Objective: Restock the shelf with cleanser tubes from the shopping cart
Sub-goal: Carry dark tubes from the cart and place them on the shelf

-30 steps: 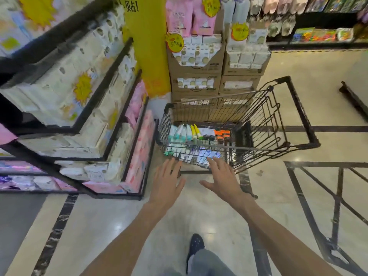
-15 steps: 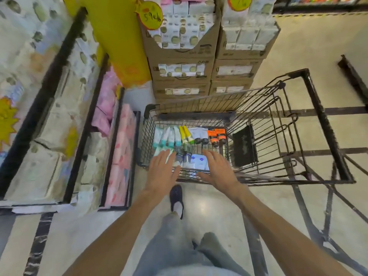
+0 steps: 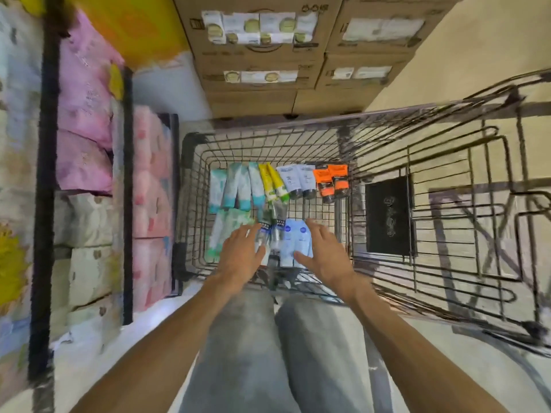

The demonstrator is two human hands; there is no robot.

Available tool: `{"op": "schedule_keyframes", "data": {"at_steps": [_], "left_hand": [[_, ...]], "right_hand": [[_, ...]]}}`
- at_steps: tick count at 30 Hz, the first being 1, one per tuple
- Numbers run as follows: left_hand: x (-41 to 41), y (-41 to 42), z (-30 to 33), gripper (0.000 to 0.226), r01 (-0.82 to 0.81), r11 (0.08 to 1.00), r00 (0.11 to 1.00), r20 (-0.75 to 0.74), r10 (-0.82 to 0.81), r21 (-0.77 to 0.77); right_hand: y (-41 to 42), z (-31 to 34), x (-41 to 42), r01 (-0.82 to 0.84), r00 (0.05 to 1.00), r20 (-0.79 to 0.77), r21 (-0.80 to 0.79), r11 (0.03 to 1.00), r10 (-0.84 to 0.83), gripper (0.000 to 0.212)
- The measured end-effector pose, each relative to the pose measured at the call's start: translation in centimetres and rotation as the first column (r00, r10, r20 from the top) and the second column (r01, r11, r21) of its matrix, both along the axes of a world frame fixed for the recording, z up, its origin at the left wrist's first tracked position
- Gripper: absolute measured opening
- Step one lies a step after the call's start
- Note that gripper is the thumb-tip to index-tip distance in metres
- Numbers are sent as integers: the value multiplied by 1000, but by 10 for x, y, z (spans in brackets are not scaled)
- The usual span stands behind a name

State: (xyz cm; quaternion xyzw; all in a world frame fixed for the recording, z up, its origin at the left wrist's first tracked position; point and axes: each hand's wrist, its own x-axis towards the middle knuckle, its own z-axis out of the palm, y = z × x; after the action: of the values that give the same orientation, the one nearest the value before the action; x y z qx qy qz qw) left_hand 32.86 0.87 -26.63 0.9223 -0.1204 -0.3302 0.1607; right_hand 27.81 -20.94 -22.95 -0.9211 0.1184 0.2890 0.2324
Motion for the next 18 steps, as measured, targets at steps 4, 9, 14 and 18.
{"op": "schedule_keyframes", "data": {"at_steps": [4,9,14,18], "left_hand": [[8,-14,-60,63,-63,997,992,-110,67,36],[11,-32,-117,62,-171,983,966,-183,181,72],[16,-47,-151,55,-246,962,962,-90,257,117],[20,-57,-160,71,-242,947,963,-65,260,211]], "right_hand": [[1,-58,9,31,995,-95,35,999,-27,88],[0,-119,9,110,980,-175,90,990,-93,92],[-3,-156,7,166,970,-194,102,981,-144,88],[-8,-168,12,170,961,-237,104,980,-141,87]]}}
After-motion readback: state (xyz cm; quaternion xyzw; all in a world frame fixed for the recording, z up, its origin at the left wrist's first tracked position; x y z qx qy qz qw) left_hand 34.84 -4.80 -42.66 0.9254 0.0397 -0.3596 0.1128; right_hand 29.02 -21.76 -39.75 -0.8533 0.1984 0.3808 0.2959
